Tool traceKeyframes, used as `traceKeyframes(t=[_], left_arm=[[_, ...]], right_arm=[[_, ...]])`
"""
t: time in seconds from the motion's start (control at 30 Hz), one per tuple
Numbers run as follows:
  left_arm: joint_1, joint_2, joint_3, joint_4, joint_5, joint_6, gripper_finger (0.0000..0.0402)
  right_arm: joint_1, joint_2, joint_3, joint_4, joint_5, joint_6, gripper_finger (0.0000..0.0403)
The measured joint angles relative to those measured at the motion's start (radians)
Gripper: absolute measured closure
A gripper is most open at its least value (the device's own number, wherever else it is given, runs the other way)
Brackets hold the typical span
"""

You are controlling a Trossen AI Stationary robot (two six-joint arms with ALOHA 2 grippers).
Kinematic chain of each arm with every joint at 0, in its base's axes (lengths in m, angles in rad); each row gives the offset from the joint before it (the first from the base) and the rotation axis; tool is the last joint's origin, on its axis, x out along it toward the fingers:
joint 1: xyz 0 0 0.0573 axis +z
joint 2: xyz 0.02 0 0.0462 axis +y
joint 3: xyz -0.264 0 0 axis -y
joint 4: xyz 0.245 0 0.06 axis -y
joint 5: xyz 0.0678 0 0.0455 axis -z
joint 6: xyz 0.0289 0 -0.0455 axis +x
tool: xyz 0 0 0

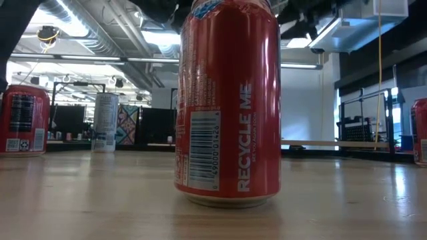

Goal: Place canned beverage on shelf
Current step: Put the top blue soda can on the shelf

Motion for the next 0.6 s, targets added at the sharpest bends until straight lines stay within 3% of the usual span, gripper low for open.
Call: traceKeyframes(t=[0.27, 0.6], left_arm=[[-0.009, -0.002, 0.001, 0.043, 0.106, -0.024, 0.0193], [-0.030, -0.002, 0.000, 0.072, 0.235, -0.076, 0.0193]], right_arm=[[0.020, 0.033, 0.000, 0.077, -0.221, -0.042, 0.0072], [0.035, 0.108, 0.000, 0.221, -0.283, -0.024, 0.0072]])
